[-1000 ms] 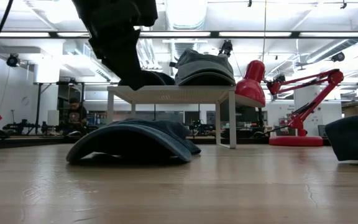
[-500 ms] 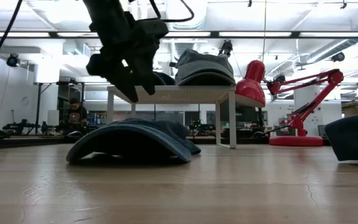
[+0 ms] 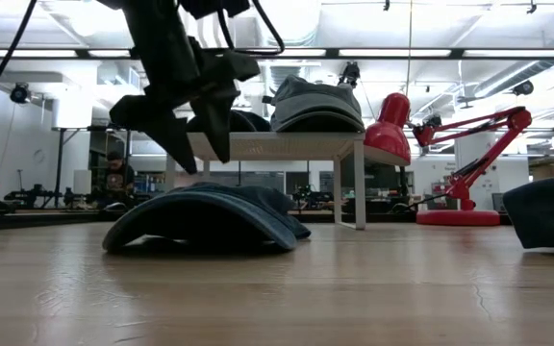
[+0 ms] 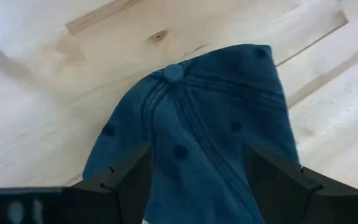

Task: Pick & Place hat
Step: Stack the left blue cap on the blue cap on the shelf

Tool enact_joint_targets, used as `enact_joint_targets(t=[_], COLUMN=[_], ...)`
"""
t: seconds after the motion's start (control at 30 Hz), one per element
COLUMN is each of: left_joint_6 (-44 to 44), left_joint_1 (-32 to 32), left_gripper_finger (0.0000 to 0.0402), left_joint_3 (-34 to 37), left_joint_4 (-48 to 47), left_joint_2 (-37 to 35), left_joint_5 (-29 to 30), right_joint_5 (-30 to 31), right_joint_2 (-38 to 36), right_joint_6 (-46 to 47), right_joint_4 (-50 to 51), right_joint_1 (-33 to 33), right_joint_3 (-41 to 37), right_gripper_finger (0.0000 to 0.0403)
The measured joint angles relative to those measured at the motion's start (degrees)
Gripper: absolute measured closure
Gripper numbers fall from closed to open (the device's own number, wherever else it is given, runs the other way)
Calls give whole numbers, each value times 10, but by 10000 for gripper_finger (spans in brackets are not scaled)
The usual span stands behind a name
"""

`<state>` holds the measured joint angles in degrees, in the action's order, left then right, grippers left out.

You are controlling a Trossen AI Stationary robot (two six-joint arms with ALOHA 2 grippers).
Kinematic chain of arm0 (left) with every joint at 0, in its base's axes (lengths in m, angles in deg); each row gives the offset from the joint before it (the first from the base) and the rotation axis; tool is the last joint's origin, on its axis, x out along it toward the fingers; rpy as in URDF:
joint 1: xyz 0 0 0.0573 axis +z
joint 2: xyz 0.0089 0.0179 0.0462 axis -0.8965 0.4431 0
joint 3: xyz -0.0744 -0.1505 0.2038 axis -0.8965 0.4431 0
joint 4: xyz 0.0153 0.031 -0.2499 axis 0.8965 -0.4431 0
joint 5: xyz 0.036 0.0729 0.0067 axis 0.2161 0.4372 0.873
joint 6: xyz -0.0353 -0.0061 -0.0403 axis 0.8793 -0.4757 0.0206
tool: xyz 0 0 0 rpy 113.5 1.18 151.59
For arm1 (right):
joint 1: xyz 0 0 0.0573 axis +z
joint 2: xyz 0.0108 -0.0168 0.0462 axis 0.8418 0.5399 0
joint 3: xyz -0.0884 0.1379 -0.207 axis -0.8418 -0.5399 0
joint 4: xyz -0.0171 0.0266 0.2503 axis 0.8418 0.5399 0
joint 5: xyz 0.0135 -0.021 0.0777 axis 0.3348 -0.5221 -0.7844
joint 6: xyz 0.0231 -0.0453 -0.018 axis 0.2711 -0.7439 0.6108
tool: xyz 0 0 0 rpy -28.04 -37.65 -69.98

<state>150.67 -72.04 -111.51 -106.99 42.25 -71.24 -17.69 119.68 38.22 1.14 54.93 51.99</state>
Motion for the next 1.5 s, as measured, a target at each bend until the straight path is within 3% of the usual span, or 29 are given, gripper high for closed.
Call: enact_joint_targets(t=[0.77, 0.97, 1.3, 1.5], left_joint_6=[58, 60, 51, 32], left_joint_1=[4, 4, 3, -2], left_gripper_finger=[165, 227, 384, 396], left_joint_3=[0, -1, -2, -7], left_joint_4=[34, 38, 52, 58], left_joint_2=[103, 128, 129, 129], left_joint_5=[-45, -70, -71, -72], right_joint_5=[0, 0, 0, 0], right_joint_2=[0, 0, 0, 0], right_joint_6=[2, 0, 1, 1], right_joint_4=[-1, -1, -1, -1], right_joint_1=[0, 0, 0, 0], right_joint_3=[0, 0, 0, 0], right_gripper_finger=[199, 199, 199, 199])
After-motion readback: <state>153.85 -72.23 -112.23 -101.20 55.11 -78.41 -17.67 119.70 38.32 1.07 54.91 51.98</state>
